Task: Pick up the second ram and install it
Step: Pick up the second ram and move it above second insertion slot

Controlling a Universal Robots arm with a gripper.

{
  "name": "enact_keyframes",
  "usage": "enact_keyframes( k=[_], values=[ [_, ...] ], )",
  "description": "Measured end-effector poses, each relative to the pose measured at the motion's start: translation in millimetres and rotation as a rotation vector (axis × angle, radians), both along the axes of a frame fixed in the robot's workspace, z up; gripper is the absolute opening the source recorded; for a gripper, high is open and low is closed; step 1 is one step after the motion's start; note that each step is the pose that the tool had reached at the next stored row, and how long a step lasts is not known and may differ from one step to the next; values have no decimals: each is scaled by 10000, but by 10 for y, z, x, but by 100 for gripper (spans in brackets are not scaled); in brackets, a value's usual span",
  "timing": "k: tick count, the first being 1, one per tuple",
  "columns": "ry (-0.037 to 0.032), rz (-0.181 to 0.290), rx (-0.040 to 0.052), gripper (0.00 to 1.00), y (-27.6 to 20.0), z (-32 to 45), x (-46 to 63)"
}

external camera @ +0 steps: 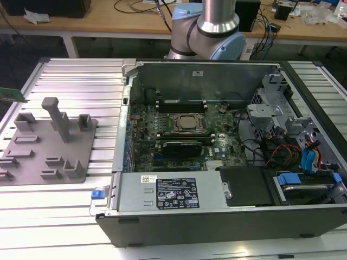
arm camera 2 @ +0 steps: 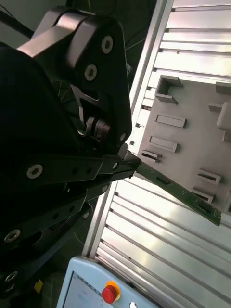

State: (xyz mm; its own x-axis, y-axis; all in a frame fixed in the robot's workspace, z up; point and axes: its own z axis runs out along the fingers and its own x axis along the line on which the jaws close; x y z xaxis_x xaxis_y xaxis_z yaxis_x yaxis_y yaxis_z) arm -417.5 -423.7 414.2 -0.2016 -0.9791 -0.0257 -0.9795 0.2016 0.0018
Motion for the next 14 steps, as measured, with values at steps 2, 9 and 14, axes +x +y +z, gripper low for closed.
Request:
enact_keyframes(
  k=[2,9,14],
  values=[
    [0,-134,12,9,0,-4,10],
    [-1,-749,43,9,0,-26,78],
    [0,-1063,53,9,0,-37,140]
  ],
)
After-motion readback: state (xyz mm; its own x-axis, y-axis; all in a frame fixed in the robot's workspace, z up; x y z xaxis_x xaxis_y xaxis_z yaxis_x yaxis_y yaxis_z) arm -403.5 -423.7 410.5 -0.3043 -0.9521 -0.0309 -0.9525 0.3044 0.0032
